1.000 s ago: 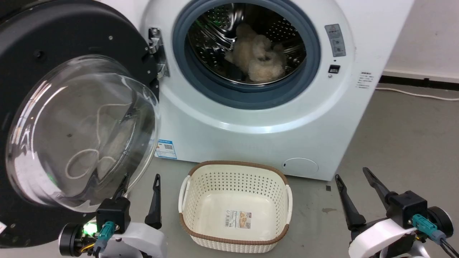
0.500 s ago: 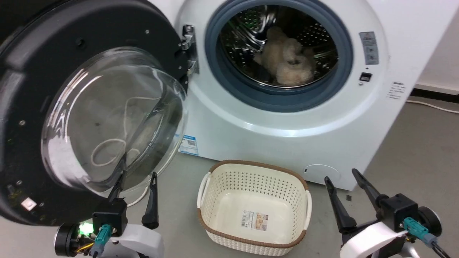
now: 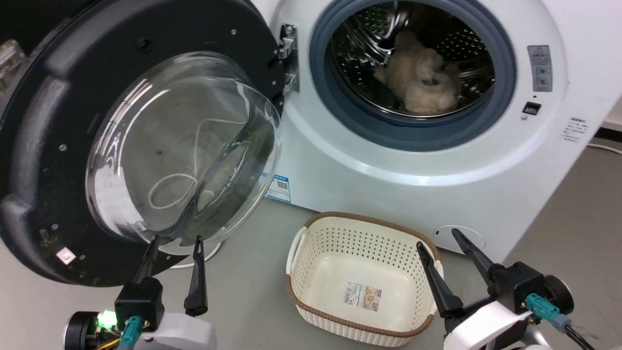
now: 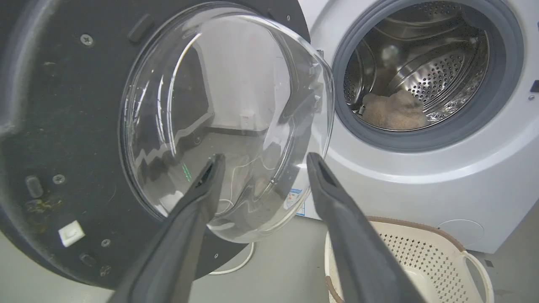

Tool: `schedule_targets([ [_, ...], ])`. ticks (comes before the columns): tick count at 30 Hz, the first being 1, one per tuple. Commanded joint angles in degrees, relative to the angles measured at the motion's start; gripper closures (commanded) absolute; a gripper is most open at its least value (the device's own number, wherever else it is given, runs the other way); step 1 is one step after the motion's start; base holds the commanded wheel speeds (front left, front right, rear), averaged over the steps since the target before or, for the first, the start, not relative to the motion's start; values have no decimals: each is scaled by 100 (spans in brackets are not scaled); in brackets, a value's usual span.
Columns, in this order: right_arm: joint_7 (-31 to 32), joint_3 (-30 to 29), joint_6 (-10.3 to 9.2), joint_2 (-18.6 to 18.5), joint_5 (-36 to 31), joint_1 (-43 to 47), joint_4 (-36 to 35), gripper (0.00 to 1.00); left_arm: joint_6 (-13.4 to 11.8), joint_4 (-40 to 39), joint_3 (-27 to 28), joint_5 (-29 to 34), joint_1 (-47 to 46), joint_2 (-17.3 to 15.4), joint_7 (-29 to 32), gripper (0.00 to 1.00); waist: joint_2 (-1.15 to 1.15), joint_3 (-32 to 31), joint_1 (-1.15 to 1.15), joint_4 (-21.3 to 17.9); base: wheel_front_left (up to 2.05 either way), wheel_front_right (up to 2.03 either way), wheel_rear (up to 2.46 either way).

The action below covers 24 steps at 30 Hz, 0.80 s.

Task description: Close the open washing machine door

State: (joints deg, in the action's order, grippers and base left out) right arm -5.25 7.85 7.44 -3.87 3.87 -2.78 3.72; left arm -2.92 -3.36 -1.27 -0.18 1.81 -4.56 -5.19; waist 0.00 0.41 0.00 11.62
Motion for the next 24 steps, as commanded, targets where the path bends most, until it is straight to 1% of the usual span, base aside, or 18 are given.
schedule_targets([
  [1,-72,62,2,-53,68,-94,58,0,-42,-45,-10,-13,97,-36,-77,0,0,1,0,57,-9,-9,-9],
  [17,-252,326,2,-111,218,-147,212,0,-156,-134,-59,-35,212,-82,-257,0,0,-3,0,415,-1,-1,-1],
  [19,-312,394,3,-128,254,-144,248,0,-188,-162,-62,-52,251,-92,-317,0,0,3,0,538,0,0,0],
  [24,-359,446,3,-134,277,-138,272,0,-210,-179,-65,-57,276,-105,-365,0,0,8,0,637,0,0,0],
])
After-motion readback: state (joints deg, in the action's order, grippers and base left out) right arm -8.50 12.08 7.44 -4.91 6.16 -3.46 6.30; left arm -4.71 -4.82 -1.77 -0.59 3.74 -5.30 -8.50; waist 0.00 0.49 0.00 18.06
